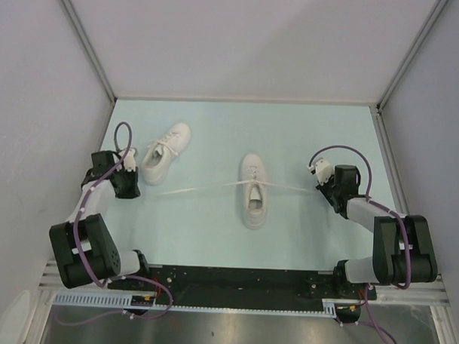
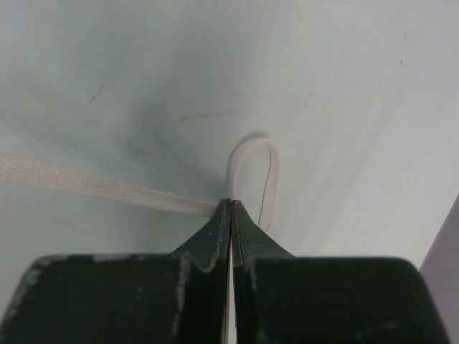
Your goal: Tie the shoes
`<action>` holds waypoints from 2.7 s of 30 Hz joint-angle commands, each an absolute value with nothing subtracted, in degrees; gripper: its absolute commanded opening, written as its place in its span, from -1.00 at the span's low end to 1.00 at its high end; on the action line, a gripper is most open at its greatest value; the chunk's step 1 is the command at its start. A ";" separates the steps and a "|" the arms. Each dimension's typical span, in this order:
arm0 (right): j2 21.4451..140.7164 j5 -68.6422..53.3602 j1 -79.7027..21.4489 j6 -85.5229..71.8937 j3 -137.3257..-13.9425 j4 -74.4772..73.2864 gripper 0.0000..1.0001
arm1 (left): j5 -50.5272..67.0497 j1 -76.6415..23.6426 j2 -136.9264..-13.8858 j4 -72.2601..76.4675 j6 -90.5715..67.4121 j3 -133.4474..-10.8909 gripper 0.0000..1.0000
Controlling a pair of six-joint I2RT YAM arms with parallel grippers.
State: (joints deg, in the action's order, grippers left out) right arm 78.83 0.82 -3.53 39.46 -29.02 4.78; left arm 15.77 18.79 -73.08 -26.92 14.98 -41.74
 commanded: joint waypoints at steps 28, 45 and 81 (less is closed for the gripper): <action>54.39 -37.43 0.53 33.82 -46.84 -23.97 0.99 | 41.42 -8.85 -66.27 -44.22 49.92 -67.51 0.99; 70.75 -33.58 -2.64 34.89 -49.31 -31.20 0.87 | 31.56 -30.85 -99.83 -35.69 58.98 -67.50 -0.07; 72.25 -33.84 2.64 34.54 -49.48 -33.05 0.79 | 23.56 -35.68 -109.60 -30.94 53.97 -69.96 -0.28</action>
State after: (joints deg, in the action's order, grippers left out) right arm 72.40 -33.67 2.24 34.52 -47.35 -32.60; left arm 23.62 -34.74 -107.39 -33.01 55.48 -68.90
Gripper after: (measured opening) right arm 0.899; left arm 0.370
